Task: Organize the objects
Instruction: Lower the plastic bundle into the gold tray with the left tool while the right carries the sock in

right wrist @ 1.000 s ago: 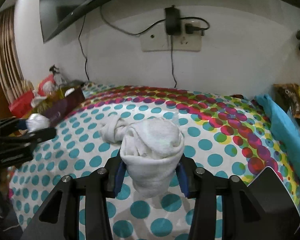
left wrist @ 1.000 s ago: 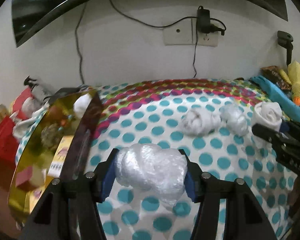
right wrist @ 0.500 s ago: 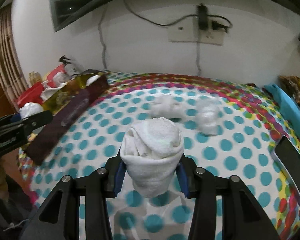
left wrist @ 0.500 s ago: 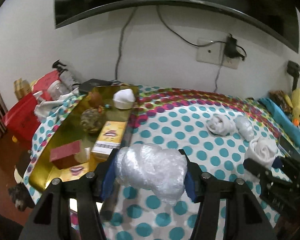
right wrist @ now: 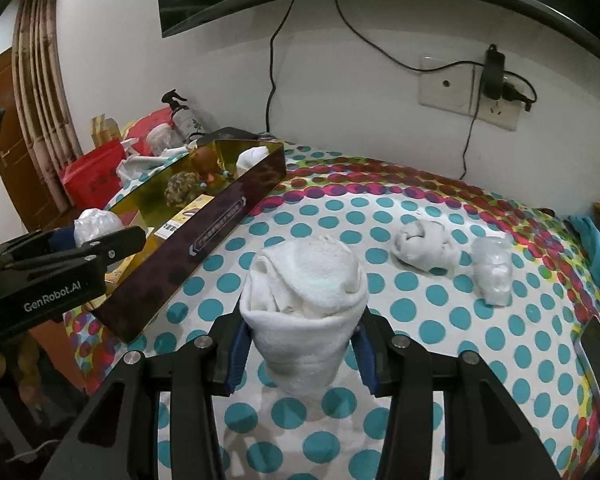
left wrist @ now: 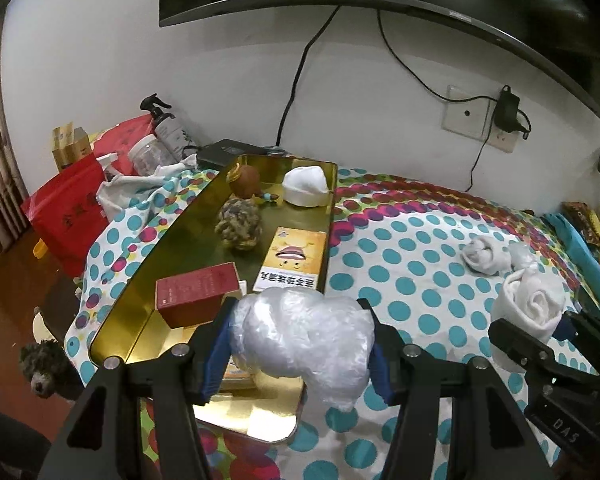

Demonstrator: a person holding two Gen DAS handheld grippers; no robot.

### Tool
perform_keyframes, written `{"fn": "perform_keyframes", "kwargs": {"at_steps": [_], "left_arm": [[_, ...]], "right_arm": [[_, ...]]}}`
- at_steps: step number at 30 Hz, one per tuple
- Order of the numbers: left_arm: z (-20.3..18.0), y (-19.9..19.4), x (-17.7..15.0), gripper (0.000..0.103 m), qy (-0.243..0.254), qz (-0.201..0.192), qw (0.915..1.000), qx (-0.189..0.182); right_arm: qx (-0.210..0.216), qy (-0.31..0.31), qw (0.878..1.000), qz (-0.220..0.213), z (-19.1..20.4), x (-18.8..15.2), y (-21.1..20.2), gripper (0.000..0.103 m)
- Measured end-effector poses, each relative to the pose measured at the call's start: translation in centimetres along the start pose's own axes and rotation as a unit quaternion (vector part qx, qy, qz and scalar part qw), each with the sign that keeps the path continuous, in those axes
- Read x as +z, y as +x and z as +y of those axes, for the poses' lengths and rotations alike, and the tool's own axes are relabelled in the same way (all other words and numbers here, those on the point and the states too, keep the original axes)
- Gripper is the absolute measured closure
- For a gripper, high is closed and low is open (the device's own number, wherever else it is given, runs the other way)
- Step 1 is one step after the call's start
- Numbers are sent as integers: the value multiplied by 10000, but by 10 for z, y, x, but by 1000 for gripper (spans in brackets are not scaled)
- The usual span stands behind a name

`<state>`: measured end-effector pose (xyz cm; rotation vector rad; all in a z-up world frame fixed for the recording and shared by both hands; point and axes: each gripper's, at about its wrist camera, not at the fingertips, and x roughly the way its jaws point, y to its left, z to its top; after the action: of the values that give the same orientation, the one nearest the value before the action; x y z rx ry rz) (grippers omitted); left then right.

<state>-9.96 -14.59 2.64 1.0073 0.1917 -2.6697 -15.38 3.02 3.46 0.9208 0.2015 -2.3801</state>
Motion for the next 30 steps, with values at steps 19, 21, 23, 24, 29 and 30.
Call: {"fn": "perform_keyframes", "kwargs": {"at_steps": [19,21,23,24,29,30], "left_arm": [[49,60,75,29,-279,358,9978,483],[51,62,78,15,-133,374,9970,662],[59,57,74,15,-248,301,9975,587],[63,56,71,15,-297,311,9972,608],[81,46,52,15,-386,390,9959,714],[84,41,48,15,-389,342,9959,744]], "right_arm": [[270,53,9996,77,9,-7,3,59],[269,22,9996,46,11,-2,3,59],[298,-14,9996,11,15,6,6,59],[310,-41,9995,-2,19,11,8,59],[392,-333,9987,2,49,34,22,58],[408,-389,9984,2,55,38,26,58]]}}
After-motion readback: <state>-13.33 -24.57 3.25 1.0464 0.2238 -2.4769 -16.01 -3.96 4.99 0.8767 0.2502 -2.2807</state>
